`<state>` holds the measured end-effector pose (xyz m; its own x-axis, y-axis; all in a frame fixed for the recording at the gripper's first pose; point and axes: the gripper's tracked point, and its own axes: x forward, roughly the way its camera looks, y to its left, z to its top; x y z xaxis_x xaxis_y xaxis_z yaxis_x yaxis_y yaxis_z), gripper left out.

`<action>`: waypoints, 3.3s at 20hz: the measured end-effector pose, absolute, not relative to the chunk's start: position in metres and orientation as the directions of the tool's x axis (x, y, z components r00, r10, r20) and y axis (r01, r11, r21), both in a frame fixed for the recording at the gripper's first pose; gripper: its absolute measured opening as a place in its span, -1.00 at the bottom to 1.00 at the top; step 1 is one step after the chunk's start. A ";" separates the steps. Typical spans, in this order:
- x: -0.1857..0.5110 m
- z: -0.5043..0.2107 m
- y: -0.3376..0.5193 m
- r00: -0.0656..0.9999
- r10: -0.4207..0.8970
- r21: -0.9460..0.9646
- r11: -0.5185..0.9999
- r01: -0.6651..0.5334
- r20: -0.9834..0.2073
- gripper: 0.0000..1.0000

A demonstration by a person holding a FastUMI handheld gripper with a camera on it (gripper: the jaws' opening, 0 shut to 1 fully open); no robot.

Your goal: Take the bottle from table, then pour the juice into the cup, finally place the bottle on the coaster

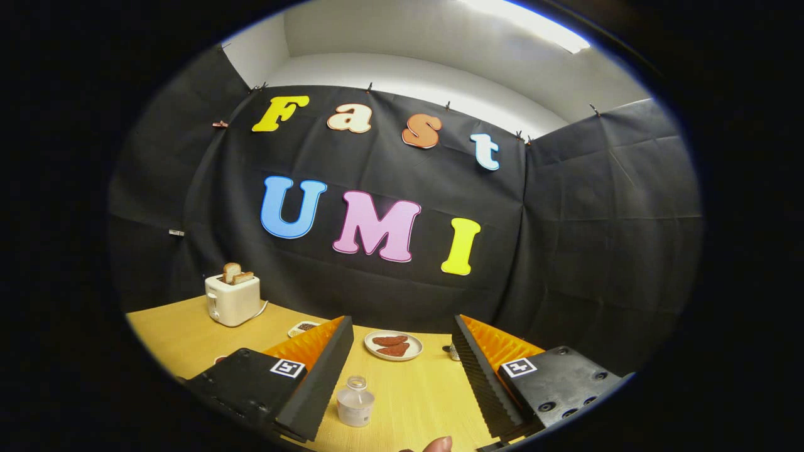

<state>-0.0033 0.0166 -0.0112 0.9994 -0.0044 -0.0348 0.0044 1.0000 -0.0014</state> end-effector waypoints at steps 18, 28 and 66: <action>-0.004 -0.089 0.034 0.997 0.065 0.085 0.995 -0.061 -0.052 0.94; 0.014 -0.195 0.064 0.981 0.146 0.106 0.985 -0.133 -0.127 0.94; 0.041 -0.120 0.111 0.980 0.122 -0.747 0.635 -0.197 -0.155 0.40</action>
<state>0.0412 0.1112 -0.1196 0.9804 0.1216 -0.1550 -0.1968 0.6353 -0.7468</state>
